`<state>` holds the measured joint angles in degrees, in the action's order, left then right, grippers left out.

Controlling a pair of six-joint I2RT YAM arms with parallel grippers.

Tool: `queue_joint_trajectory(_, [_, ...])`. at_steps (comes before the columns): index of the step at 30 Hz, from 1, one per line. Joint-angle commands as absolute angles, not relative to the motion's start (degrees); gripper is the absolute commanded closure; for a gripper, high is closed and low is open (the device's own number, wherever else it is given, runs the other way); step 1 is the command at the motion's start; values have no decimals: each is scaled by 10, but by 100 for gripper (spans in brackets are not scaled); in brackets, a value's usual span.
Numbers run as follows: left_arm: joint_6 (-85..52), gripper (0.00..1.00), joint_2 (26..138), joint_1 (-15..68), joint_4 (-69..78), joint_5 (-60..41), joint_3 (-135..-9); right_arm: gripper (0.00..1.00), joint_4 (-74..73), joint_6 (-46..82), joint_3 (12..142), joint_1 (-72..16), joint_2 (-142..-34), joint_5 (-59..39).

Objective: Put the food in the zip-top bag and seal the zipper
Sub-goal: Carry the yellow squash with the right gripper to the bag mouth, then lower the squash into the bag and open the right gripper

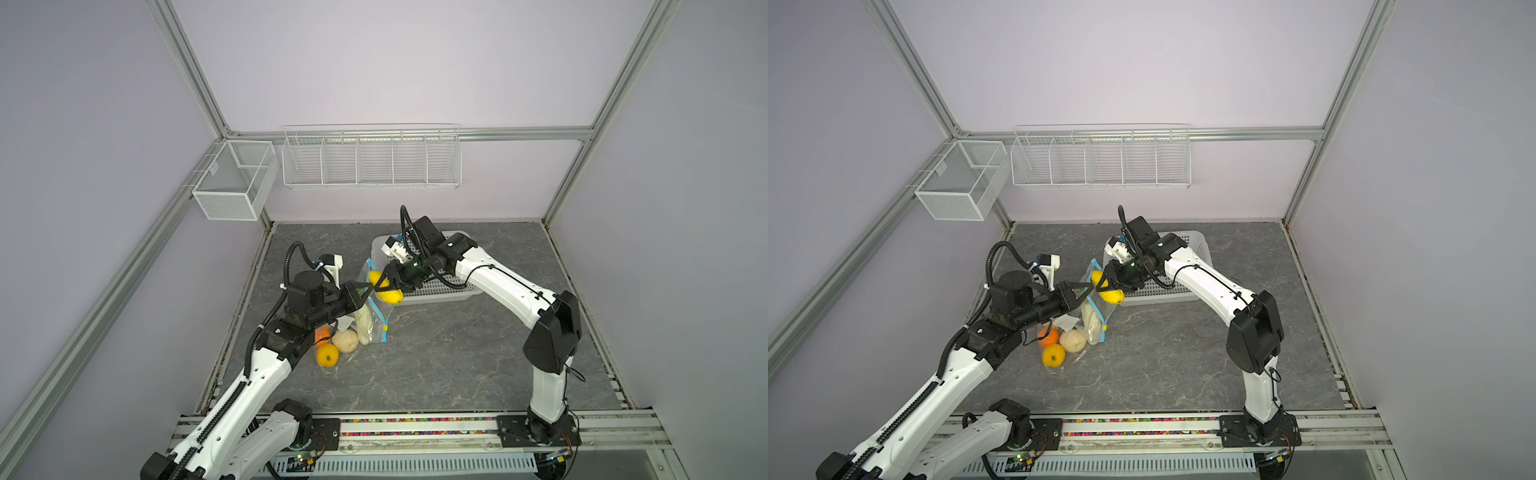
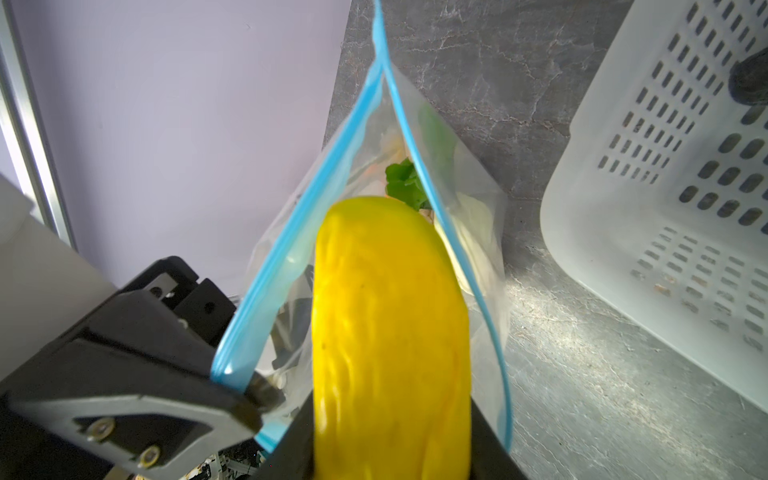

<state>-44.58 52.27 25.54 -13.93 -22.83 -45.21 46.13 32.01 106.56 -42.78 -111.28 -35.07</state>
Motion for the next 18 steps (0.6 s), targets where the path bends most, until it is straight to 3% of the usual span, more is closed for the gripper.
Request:
queue_joint_trajectory(1, [-452,100,519,262,-119,-237,-454,58,480,326,1076,-431,-1122,-327])
queue_joint_trajectory(18, [-449,100,503,265,-128,-239,-452,46,425,385,1072,-441,-1124,-288])
